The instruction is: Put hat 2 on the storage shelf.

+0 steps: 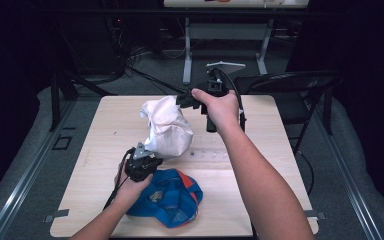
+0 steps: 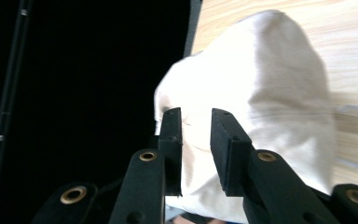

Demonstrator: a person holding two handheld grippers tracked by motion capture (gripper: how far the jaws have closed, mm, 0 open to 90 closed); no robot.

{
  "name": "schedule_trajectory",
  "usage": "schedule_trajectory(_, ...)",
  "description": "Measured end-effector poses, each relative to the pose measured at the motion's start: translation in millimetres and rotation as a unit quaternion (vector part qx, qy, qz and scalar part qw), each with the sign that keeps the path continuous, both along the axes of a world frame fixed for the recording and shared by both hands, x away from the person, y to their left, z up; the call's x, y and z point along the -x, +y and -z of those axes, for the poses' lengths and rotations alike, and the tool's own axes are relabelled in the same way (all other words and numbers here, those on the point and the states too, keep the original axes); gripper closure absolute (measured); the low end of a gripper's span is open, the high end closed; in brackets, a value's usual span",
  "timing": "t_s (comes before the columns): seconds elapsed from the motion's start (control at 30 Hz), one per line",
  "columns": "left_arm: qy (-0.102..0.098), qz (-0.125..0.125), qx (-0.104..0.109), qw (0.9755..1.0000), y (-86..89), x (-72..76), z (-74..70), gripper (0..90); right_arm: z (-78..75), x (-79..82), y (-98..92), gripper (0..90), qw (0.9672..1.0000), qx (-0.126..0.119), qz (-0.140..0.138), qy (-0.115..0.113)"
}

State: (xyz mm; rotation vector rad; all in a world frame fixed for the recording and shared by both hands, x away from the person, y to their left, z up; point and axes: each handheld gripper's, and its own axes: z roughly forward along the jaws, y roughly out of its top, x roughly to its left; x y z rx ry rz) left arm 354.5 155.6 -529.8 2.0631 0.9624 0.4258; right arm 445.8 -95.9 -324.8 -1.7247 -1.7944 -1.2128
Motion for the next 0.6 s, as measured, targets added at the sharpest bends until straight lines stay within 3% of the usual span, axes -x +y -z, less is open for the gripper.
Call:
schedule_trajectory(0.2,-0.005,-0.003,-0.004,1.0,0.2,2.3,-1.0,83.7,2.5,6.4,-8.2,73.4,0.9997,0.022,0.002,-0.008)
schedule_trajectory(0.3,-0.018,-0.006,0.009,0.9998,1.7,7.7,-5.5,73.7,4.5,13.9,-14.8,72.6,0.9994,0.031,-0.001,-0.017)
schedule_trajectory(0.6,-0.025,-0.01,0.022,0.9994,14.1,24.9,-16.1,63.1,16.1,36.1,-30.1,70.1,0.9974,0.066,-0.007,-0.029)
